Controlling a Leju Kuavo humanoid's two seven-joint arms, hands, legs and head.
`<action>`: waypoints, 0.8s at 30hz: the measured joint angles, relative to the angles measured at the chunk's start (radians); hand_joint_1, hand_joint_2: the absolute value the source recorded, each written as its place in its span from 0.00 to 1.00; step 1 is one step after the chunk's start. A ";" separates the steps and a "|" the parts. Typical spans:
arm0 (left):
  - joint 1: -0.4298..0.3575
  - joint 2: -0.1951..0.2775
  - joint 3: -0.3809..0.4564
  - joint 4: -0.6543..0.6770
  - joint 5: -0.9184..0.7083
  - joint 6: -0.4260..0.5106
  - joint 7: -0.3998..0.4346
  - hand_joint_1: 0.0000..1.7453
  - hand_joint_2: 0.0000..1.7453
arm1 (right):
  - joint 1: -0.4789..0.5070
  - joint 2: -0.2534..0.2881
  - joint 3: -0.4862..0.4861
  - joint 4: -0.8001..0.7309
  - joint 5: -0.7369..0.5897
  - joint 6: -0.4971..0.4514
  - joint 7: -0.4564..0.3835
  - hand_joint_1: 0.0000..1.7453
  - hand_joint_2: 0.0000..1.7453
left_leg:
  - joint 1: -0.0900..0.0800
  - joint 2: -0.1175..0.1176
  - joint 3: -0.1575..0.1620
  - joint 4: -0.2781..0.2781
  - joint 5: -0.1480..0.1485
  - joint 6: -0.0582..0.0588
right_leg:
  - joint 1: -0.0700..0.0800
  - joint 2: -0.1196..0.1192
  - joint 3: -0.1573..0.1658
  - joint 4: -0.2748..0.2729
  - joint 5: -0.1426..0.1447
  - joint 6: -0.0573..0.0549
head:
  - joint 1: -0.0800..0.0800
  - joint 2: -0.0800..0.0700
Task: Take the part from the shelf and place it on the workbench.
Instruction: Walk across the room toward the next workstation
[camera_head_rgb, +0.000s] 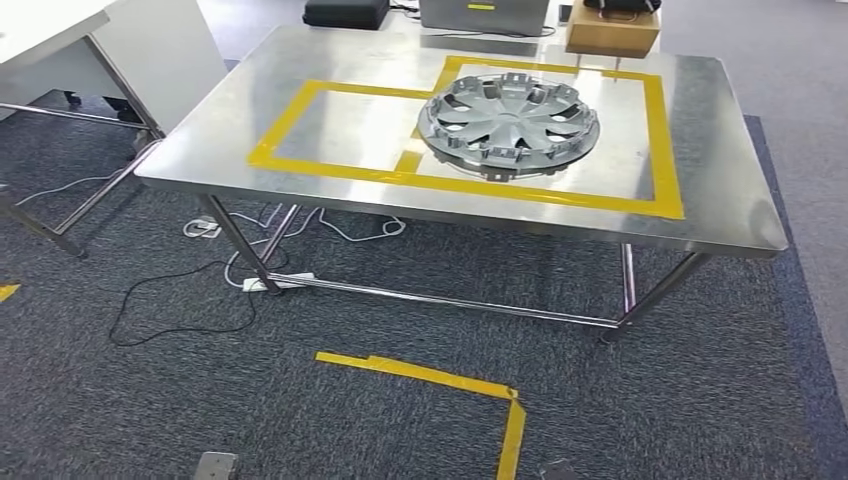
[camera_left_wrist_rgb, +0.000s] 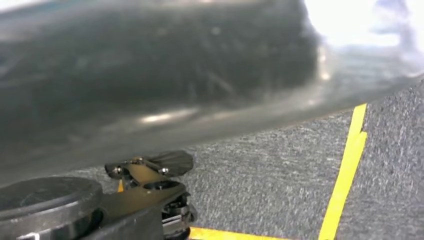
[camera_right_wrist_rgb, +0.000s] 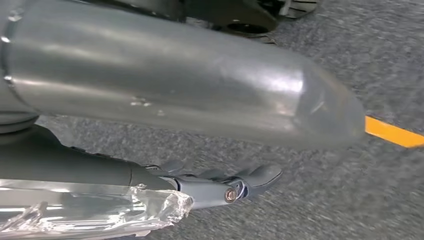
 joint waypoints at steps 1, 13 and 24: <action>0.000 0.000 0.000 0.000 0.000 0.001 0.000 0.00 0.00 | -0.003 0.004 -0.004 0.008 -0.001 0.004 0.002 0.00 0.00 | 0.000 -0.003 -0.004 0.002 0.002 -0.005 | -0.001 -0.006 0.000 -0.011 0.001 -0.001 | 0.001 0.000; 0.002 0.003 0.000 0.000 -0.001 0.003 -0.002 0.00 0.00 | -0.021 0.034 -0.050 0.041 -0.025 0.010 0.006 0.00 0.00 | 0.019 0.067 0.015 0.072 -0.048 -0.044 | -0.002 -0.111 -0.046 0.016 0.002 -0.005 | -0.012 0.000; 0.006 -0.002 0.000 0.000 0.000 0.005 -0.002 0.00 0.00 | -0.021 0.041 -0.073 0.046 -0.032 0.012 0.004 0.00 0.00 | 0.014 -0.023 -0.003 0.023 -0.020 0.017 | -0.009 -0.026 -0.176 0.316 -0.143 0.029 | 0.000 0.000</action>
